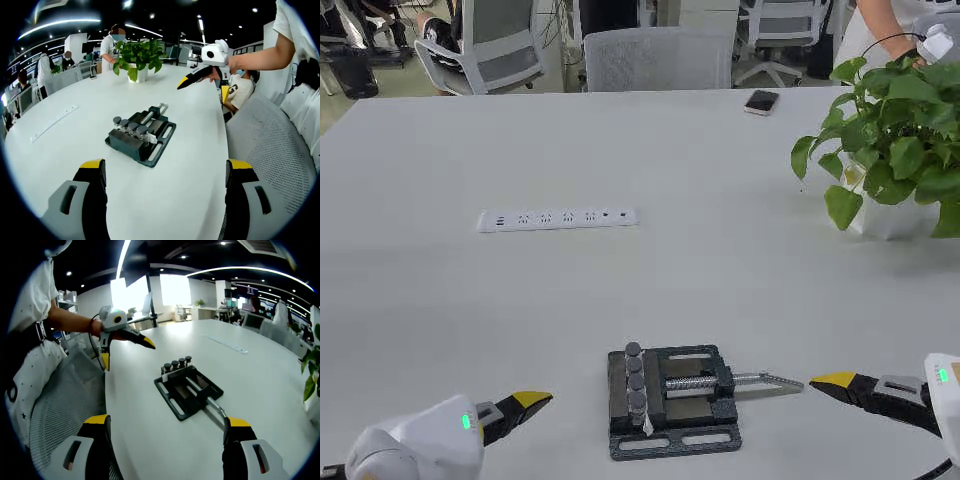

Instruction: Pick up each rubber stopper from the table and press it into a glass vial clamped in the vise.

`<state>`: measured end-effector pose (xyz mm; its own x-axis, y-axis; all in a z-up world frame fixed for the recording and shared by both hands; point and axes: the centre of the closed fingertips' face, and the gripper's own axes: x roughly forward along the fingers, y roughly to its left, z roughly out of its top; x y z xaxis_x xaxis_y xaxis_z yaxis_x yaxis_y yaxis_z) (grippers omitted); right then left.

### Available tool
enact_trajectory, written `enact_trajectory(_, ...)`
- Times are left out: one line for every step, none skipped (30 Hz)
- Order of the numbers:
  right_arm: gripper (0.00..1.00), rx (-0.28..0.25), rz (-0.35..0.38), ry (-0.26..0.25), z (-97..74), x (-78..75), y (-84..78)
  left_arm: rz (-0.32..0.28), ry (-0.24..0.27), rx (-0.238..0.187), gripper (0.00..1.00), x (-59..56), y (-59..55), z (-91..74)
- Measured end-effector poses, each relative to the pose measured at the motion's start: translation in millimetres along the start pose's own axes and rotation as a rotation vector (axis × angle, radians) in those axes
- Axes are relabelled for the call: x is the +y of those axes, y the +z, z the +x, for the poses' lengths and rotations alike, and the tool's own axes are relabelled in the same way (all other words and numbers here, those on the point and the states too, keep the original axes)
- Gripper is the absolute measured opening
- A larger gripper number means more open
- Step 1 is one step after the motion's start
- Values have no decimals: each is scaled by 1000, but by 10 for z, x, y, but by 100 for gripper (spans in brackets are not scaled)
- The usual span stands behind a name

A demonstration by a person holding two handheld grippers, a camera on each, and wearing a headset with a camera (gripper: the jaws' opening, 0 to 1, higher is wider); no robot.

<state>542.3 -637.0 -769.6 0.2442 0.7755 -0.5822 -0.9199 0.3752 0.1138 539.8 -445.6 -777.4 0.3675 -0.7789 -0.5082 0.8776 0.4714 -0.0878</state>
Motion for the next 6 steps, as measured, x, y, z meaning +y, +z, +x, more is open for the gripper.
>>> enact_trajectory(92, 1, 0, 0, -3, -5, -6, -1, 0, 1, 99, -3, 2, -2)
enact_trajectory(92, 3, -2, 0, -5, -7, -9, -1, 0, -1, 99, -8, 9, -4)
enact_trajectory(92, 3, -3, 0, -6, -7, -9, -1, -2, -1, 99, -10, 9, -5)
enact_trajectory(92, 3, -2, 0, -7, -11, -12, 1, -3, 1, 99, -9, 6, -7)
enact_trajectory(92, 4, -2, 0, -9, -13, -13, 1, -3, 1, 99, -9, 6, -9)
enact_trajectory(92, 3, -4, -1, -9, -15, -9, 2, -3, 1, 99, -9, 7, -11)
